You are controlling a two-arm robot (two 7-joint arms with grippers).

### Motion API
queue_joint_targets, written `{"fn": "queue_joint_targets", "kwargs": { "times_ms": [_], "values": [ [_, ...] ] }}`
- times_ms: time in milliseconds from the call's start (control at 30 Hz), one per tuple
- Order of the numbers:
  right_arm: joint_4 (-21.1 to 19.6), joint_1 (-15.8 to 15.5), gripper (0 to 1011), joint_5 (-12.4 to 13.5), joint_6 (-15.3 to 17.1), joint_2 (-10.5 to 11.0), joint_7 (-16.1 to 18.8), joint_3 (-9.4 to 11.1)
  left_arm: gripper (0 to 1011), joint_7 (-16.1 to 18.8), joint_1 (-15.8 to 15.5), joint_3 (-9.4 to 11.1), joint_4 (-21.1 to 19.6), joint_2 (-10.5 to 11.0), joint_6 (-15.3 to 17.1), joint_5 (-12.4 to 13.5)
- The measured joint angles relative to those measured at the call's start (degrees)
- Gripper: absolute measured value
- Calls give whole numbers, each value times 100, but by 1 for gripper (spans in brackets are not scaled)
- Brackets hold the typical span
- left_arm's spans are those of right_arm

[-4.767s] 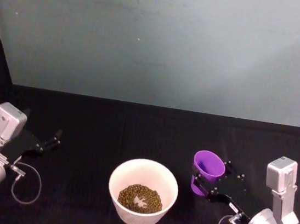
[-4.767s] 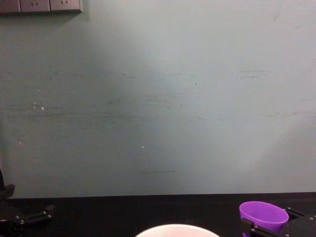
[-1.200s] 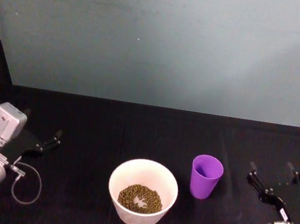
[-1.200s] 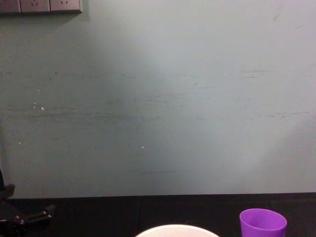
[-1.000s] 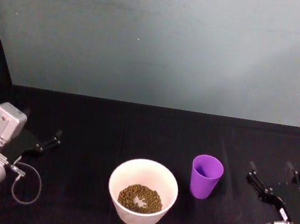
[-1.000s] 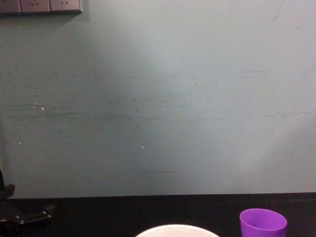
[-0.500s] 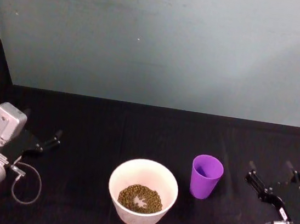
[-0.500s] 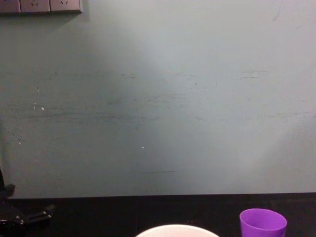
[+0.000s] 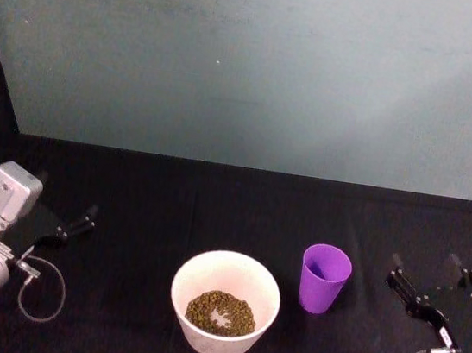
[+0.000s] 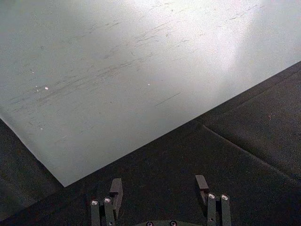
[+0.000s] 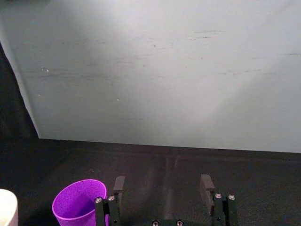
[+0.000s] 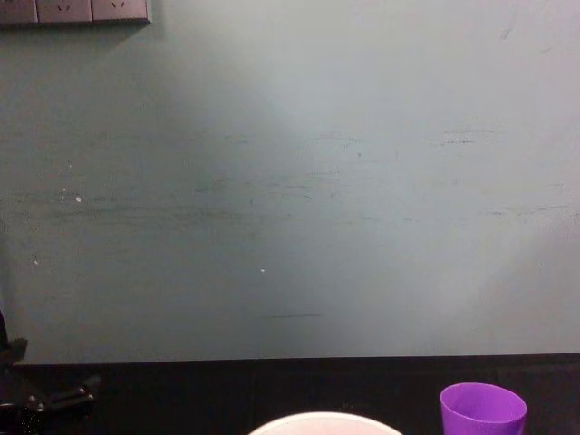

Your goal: Pick up the cup and pour the mung beans from the cup into the bowl.

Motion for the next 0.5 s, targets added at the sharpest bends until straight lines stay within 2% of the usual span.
{"fn": "queue_joint_targets", "kwargs": {
  "times_ms": [500],
  "values": [
    [0,0,1002,-1,0,0,0,0,1003,0,0,0,0,0,0,0]
  ]
}}
